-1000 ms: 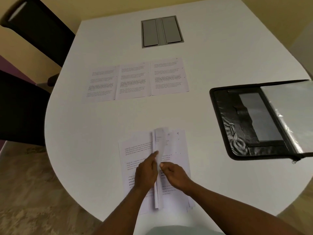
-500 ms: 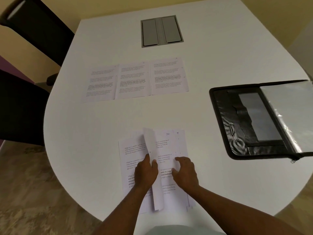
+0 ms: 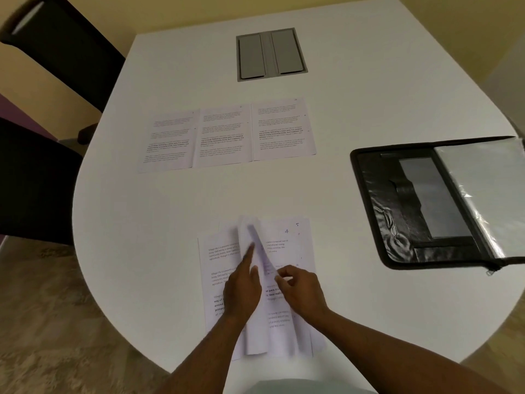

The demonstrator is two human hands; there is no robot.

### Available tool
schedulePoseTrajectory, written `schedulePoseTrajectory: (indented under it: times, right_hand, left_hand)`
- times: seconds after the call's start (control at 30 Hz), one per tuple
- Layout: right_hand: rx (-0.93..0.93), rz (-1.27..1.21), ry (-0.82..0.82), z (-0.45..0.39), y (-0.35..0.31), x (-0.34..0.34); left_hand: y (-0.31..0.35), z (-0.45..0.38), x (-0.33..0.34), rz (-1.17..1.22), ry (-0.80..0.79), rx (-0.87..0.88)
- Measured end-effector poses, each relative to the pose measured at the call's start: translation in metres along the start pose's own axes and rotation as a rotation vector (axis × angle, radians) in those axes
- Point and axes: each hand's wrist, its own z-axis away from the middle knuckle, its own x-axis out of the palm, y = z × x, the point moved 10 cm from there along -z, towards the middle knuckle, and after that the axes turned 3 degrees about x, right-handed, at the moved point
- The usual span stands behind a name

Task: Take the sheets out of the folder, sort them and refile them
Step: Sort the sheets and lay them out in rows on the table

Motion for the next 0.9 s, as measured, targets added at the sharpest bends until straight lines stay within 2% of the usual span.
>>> schedulePoseTrajectory:
  times: [0.07, 0.2, 0.27, 0.33, 0.43, 0.57, 0.7, 0.9]
  right_hand:
    - [-0.026, -0.008, -0.006, 0.002, -0.005, 0.002]
    - [-0.032, -0.033, -0.116, 0.003, -0.005, 0.016]
    - [0.052, -0.015, -0.018, 0.0, 0.01, 0.006]
    - [0.214, 0.046, 0.105, -0.001, 0.032, -0.009]
    - [0.341, 0.056, 0.073, -0.004, 0.045, -0.011]
    - [0.35, -0.067, 0.049, -0.008, 0.045, -0.01]
    - [0.326, 0.011, 0.099, -0.011, 0.042, -0.016]
    - [0.331, 0.0, 0.182, -0.013, 0.041, -0.048]
  left_hand:
    - [-0.003, 0.0, 0.002, 0.073, -0.006, -0.051]
    - [-0.009, -0.001, 0.003, 0.123, -0.012, -0.101]
    - [-0.012, -0.002, 0.003, 0.129, 0.001, -0.126]
    - [-0.013, -0.003, 0.003, 0.141, 0.012, -0.138]
    - [-0.008, -0.001, -0.001, 0.128, 0.023, -0.15]
    - [-0.007, 0.0, -0.001, 0.122, 0.026, -0.141]
    - [-0.005, 0.0, -0.004, 0.127, 0.039, -0.14]
    - [-0.015, -0.007, -0.006, 0.076, 0.047, -0.111]
